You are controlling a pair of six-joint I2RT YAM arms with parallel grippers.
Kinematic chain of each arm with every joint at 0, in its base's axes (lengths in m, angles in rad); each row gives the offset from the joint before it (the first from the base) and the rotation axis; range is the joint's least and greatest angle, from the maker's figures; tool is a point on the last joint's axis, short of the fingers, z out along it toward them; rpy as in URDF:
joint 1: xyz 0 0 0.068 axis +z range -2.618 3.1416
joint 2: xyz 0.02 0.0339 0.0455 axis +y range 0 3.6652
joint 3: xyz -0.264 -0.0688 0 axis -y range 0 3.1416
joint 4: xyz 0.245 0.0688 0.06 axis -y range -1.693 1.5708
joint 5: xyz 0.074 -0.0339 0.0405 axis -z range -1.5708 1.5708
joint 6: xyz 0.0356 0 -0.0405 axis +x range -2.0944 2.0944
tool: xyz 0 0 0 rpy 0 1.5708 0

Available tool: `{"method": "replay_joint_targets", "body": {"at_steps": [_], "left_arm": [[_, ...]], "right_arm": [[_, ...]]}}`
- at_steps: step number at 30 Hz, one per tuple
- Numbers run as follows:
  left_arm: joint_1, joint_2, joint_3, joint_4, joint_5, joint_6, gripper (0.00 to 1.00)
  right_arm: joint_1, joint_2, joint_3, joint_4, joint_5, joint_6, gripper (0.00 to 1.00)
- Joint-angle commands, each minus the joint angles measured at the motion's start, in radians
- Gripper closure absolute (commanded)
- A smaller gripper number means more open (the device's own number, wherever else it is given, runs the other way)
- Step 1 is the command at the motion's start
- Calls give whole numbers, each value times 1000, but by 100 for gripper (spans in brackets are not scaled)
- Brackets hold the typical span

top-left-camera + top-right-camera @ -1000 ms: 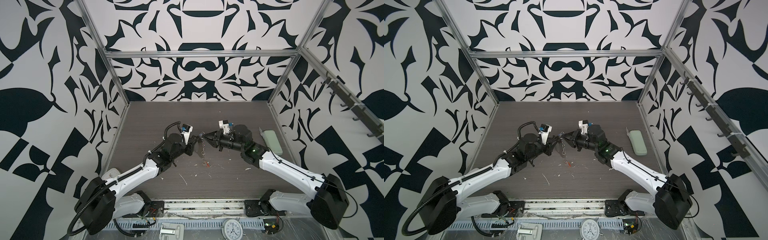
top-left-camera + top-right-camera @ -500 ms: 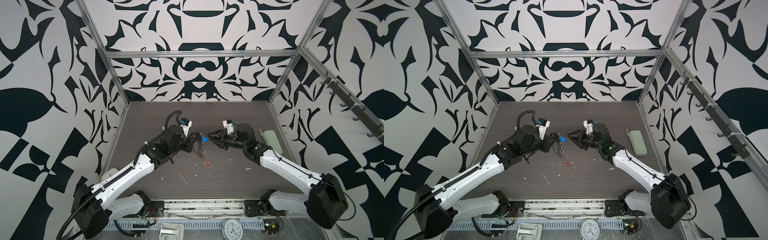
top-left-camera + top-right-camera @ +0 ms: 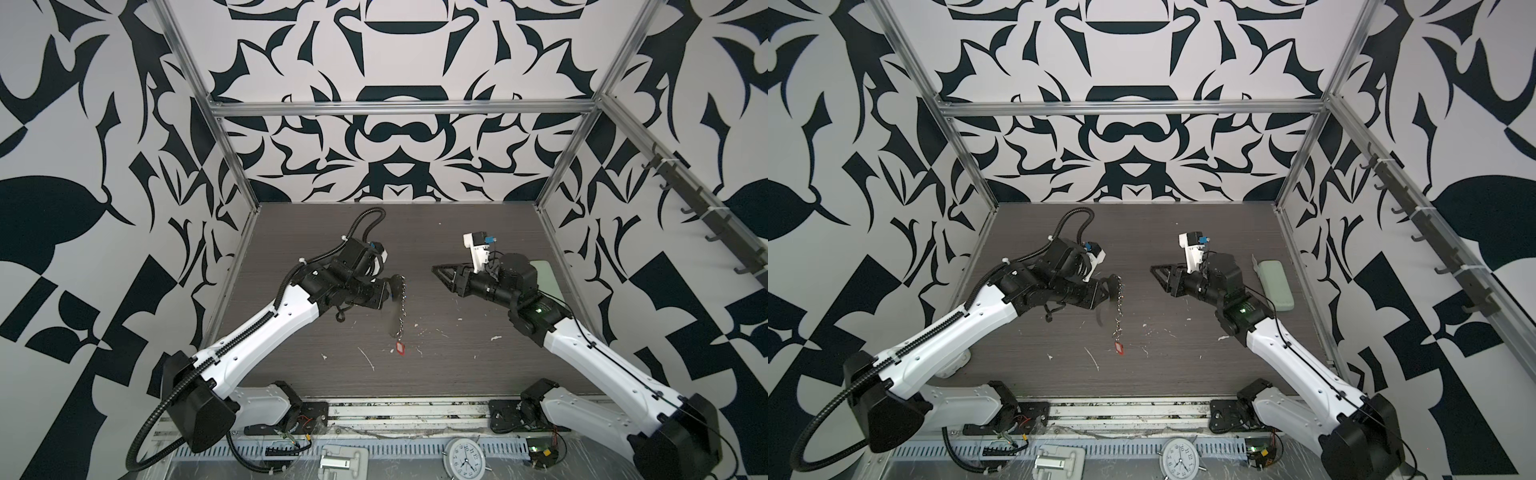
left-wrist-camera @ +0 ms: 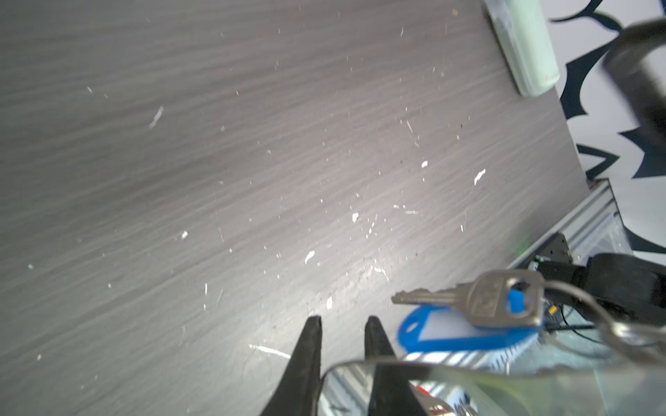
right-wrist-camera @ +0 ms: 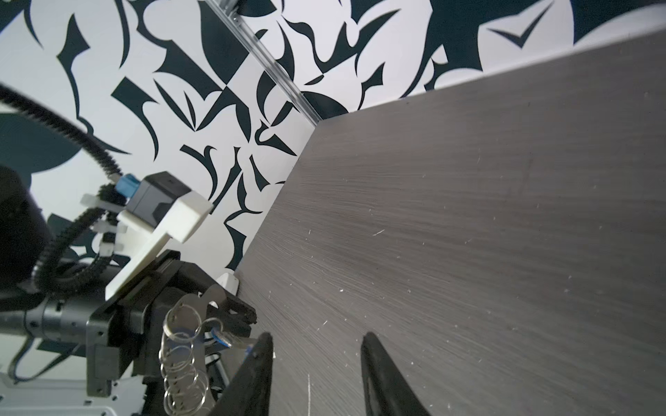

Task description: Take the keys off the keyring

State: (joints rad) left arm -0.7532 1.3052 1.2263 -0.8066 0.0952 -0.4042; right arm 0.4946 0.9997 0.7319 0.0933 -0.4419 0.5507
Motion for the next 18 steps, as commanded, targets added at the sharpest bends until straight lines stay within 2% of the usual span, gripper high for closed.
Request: {"method": "replay_joint_targets", "body": {"at_steps": [1, 6, 9, 18], "left_arm": [[-5, 59, 67, -218, 95, 2, 100], [-4, 112, 95, -348, 155, 22, 100], [-4, 112, 98, -375, 164, 33, 100], [-5, 117, 135, -441, 180, 83, 100]], "right_arm": [[26, 6, 33, -4, -41, -239, 56], [99, 19, 2, 49, -45, -333, 56], [135, 10, -23, 88, -45, -356, 56], [230, 2, -39, 63, -51, -451, 57]]}}
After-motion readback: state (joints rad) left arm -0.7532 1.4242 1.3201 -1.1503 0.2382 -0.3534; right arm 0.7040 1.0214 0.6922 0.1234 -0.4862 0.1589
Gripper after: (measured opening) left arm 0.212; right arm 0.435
